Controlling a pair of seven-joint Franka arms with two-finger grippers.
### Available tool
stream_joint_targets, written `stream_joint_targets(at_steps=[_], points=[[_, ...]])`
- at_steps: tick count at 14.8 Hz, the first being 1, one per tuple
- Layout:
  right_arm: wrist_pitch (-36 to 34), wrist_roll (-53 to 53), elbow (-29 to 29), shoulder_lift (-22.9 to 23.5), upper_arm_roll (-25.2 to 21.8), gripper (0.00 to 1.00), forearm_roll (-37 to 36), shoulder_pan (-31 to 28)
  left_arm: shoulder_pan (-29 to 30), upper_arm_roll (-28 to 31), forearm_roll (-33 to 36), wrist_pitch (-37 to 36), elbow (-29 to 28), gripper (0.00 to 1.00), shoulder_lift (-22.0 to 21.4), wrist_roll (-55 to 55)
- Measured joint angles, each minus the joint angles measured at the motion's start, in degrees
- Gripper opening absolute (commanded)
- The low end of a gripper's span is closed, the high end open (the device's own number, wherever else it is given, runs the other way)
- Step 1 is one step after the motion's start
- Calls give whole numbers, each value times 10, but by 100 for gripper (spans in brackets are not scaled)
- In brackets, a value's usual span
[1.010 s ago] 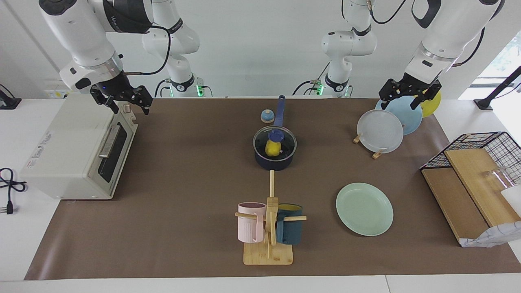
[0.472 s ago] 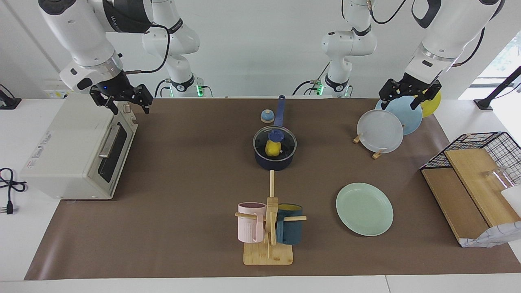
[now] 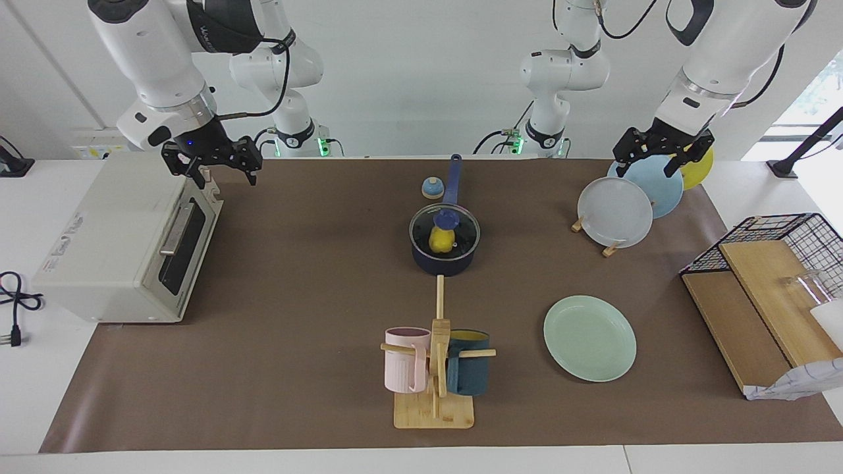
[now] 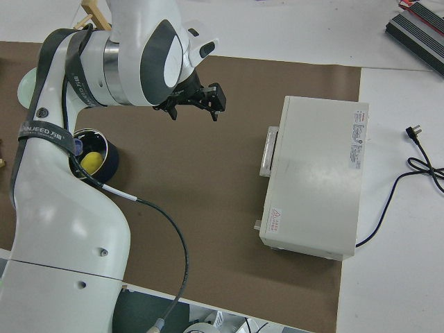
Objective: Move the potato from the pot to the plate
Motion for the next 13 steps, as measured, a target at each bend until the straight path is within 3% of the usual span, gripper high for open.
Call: stream_joint_targets(at_steps=[4,13], points=[[42,0,-45,3,2,100,0,35,0,0,0,0,0,100,0,0],[87,32,-59,34,2,100,2,67,0,0,0,0,0,100,0,0]])
